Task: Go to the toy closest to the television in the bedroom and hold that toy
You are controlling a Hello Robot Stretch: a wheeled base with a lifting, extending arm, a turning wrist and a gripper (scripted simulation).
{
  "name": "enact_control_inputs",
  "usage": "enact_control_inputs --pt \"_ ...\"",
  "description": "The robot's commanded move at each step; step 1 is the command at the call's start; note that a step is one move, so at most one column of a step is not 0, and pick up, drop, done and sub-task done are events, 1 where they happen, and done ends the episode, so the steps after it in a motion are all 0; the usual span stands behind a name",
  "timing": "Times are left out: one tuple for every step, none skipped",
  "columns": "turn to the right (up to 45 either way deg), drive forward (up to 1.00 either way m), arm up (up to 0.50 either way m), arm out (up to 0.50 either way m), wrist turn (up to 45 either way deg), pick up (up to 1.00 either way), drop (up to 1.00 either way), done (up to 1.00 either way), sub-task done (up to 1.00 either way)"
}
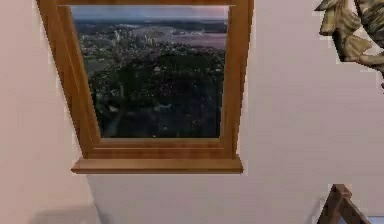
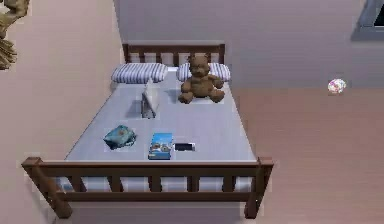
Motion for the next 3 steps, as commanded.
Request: enact_control_inputs --pt "45.0 0.0 0.0 0.0 0.0 0.0 0.0 0.0 0.0" --pt "45.0 0.0 0.0 0.0 0.0 0.0 0.0 0.0 0.0" --pt "45.0 0.0 0.0 0.0 0.0 0.0 0.0 0.0 0.0"
